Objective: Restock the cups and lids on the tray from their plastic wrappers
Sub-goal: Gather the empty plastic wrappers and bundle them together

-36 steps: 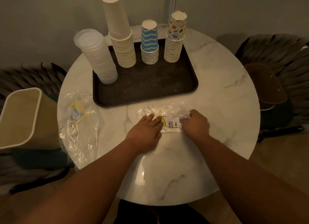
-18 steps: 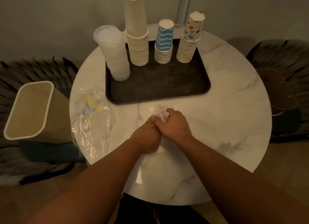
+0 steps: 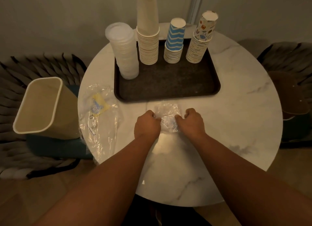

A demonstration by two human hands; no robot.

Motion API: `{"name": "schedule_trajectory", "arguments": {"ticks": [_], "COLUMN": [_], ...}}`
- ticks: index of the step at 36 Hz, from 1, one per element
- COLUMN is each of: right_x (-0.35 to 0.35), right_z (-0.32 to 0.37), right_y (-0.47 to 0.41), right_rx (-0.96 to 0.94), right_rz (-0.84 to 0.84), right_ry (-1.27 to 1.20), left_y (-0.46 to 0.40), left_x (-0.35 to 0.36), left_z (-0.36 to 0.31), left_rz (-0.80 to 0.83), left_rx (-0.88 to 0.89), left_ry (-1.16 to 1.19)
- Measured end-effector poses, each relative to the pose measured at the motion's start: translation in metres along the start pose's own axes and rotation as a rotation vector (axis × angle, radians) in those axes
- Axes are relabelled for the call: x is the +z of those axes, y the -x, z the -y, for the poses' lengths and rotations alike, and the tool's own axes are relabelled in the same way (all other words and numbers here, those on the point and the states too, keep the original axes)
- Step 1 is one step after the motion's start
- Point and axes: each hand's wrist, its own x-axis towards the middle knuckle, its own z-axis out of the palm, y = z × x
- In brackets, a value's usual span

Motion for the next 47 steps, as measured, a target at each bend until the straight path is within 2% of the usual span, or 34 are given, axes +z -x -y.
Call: {"name": "schedule_trajectory", "arguments": {"ticks": [5, 10, 13, 17, 20, 23, 26, 30, 32, 36, 39, 41, 43, 47], "right_x": [0.006, 0.006, -0.001, -0.014, -0.025, -0.035, -0.042, -0.038, -0.029, 0.001, 0.027, 0.046, 0.071, 0.14], "right_z": [0.015, 0.018, 0.018, 0.026, 0.032, 0.038, 0.052, 0.082, 0.1, 0.137, 0.166, 0.185, 0.208, 0.263], "right_y": [-0.008, -0.005, 0.0, 0.006, 0.007, 0.004, 0.002, 0.004, 0.009, 0.026, 0.035, 0.037, 0.038, 0.048], "right_rx": [0.04, 0.043, 0.016, 0.001, 0.008, 0.031, 0.039, -0.026, -0.065, -0.092, -0.104, -0.151, -0.186, -0.176], "right_rz": [0.15, 0.198, 0.261, 0.39, 0.495, 0.553, 0.622, 0.586, 0.559, 0.568, 0.622, 0.636, 0.642, 0.649], "right_ry": [-0.161, -0.351, -0.574, -0.84, -0.915, -0.952, -1.024, -1.043, -1.072, -1.139, -1.111, -1.018, -0.934, -0.845], "left_y": [-0.006, -0.003, 0.01, 0.022, 0.021, 0.023, 0.026, 0.027, 0.029, 0.032, 0.016, -0.001, -0.02, -0.056], "left_x": [-0.006, -0.01, -0.014, -0.018, -0.028, -0.039, -0.054, -0.079, -0.094, -0.118, -0.15, -0.181, -0.214, -0.277], "left_z": [-0.002, -0.004, -0.016, -0.032, -0.037, -0.042, -0.044, -0.038, -0.028, -0.005, 0.019, 0.041, 0.067, 0.129], "left_rz": [0.027, 0.011, 0.039, 0.128, 0.148, 0.169, 0.142, 0.044, 0.018, 0.092, -0.013, -0.097, -0.113, 0.016], "left_rx": [-0.029, -0.03, 0.053, -0.059, -0.132, -0.089, -0.009, 0.028, -0.032, -0.106, -0.096, -0.112, -0.101, -0.099], "left_ry": [-0.026, 0.045, 0.26, 0.723, 0.832, 0.977, 0.93, 0.924, 1.035, 1.295, 1.402, 1.401, 1.33, 1.133]}}
